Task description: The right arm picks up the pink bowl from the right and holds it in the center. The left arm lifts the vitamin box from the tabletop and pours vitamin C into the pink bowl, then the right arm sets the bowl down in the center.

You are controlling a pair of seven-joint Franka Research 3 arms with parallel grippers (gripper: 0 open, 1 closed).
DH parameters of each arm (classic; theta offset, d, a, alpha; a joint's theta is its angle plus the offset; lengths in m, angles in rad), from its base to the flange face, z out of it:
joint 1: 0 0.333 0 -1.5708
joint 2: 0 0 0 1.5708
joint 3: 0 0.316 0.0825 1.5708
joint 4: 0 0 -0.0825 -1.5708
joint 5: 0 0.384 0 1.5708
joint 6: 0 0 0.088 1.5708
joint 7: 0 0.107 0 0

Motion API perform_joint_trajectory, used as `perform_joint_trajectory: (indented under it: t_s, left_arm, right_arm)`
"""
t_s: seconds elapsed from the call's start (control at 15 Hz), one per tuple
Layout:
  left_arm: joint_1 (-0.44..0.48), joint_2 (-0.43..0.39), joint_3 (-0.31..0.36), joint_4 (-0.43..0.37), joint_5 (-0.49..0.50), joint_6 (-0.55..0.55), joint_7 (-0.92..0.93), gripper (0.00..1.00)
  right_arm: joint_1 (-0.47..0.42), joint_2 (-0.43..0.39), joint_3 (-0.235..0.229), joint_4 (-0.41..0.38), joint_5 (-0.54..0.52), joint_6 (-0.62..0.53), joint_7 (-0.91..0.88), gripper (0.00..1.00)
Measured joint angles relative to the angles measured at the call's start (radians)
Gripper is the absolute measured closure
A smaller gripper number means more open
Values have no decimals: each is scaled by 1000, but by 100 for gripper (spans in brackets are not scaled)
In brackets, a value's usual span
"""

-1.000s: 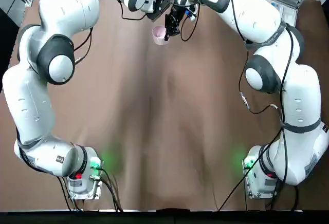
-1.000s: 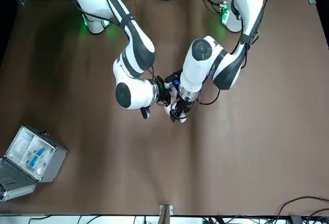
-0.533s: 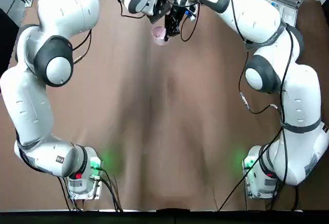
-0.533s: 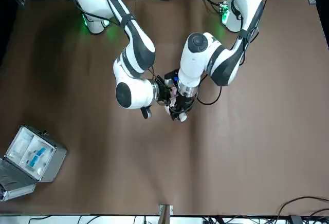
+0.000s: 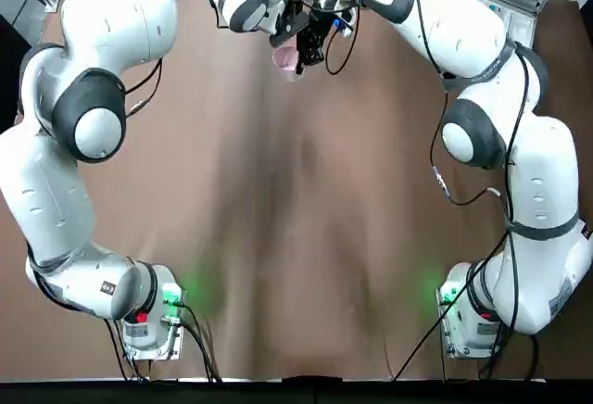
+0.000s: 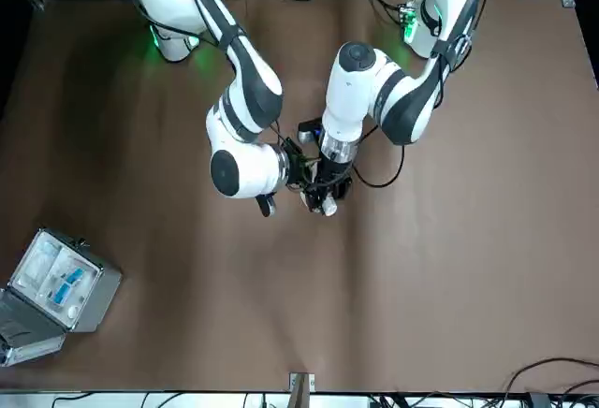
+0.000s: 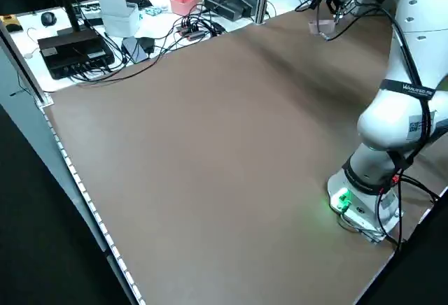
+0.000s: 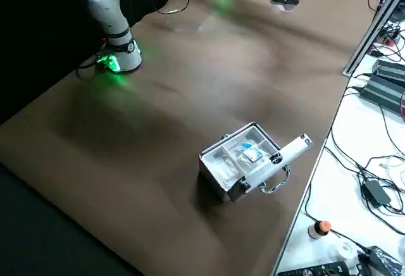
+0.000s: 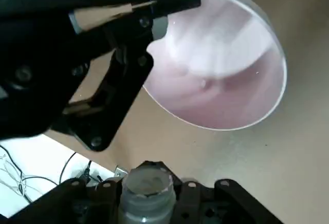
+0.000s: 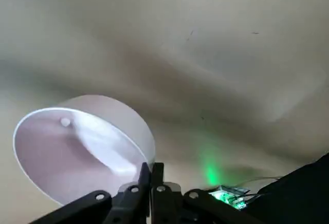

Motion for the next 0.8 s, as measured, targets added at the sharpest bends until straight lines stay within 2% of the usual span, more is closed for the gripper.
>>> perform_joint_trajectory:
  t_s: [0.8]
  left_arm:
    - [-5, -49, -1, -67, 176, 17, 2, 90]
  right_arm:
    - [-1, 0, 2, 1, 1, 0, -2, 98]
